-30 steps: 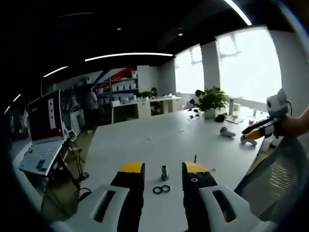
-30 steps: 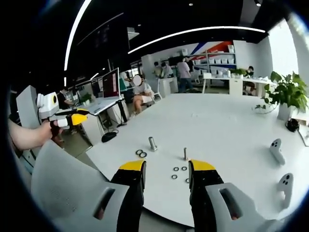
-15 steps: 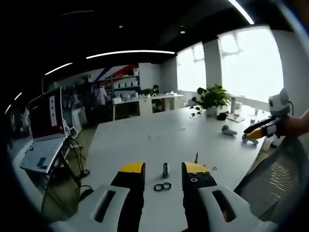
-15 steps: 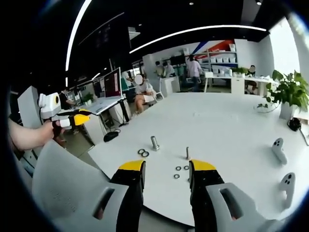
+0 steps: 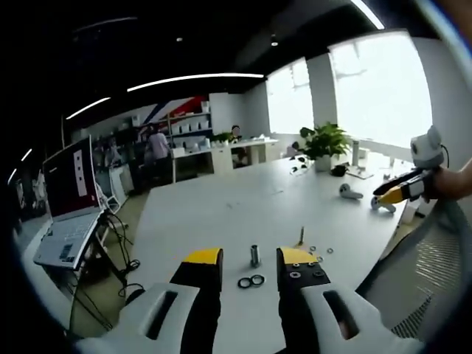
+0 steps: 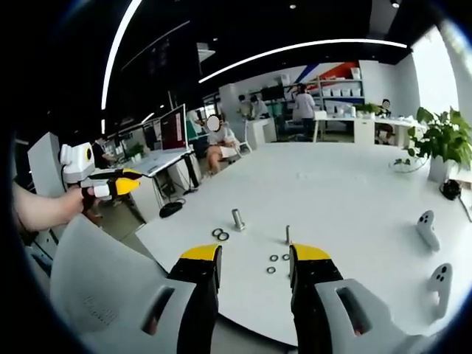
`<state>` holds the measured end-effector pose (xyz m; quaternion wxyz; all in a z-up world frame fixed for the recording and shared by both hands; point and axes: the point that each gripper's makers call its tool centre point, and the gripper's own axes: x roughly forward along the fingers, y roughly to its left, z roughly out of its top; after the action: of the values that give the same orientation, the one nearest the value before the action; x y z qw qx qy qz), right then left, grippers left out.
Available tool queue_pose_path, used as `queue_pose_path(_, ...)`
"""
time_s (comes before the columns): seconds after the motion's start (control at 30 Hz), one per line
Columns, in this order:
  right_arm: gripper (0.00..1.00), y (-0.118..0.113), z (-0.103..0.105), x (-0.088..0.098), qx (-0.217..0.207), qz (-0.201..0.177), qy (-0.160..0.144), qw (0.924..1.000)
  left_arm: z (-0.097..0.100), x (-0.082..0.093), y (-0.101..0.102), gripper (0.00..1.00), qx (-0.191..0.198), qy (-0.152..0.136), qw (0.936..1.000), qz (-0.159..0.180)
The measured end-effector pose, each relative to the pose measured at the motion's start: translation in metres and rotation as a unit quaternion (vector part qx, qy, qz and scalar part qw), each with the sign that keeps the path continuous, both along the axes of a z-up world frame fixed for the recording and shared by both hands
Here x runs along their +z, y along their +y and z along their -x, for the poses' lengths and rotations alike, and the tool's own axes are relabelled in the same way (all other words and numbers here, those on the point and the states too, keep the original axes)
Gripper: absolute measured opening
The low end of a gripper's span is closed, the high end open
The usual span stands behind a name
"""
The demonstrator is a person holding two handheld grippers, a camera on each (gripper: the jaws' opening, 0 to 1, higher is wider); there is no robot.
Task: Place the washer onto the threaded stud by aligning its center hole with the stud, sliding it down to the base, and recovering from edge contact or off-axis alignment until the washer reaches the visible bottom stop.
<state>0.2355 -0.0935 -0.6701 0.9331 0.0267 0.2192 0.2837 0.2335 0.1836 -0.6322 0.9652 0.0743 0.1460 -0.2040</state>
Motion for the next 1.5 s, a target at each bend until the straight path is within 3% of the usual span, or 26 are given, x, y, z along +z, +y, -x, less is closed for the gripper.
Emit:
queue_pose_path(0.47, 0.39, 0.006, 0.002, 0.001, 0.014, -0.008, 0.001, 0.9999, 0.002, -0.018, -0.004, 0.27, -0.002, 0.042, 0.9988, -0.025)
queue_pose_path(0.7, 0.38, 0.008, 0.002, 0.0, 0.017, -0.01, 0.005, 0.9998, 0.004, -0.031, -0.009, 0.25, -0.013, 0.076, 0.9966, -0.028)
queue_pose_path(1.03, 0.38, 0.003, 0.0, -0.003, 0.005, -0.008, 0.012, 0.9999, 0.003, -0.03, -0.014, 0.25, -0.023, 0.084, 0.996, -0.022)
queue_pose_path(1.2, 0.38, 0.003, 0.002, -0.009, 0.006, -0.001, 0.022, 0.9997, 0.005, -0.043, -0.016, 0.24, -0.036, 0.111, 0.9925, -0.035)
queue_pose_path(1.5, 0.38, 0.001, 0.0, -0.008, 0.003, 0.002, 0.021, 0.9998, 0.003, -0.057, -0.021, 0.25, -0.051, 0.158, 0.9857, -0.03)
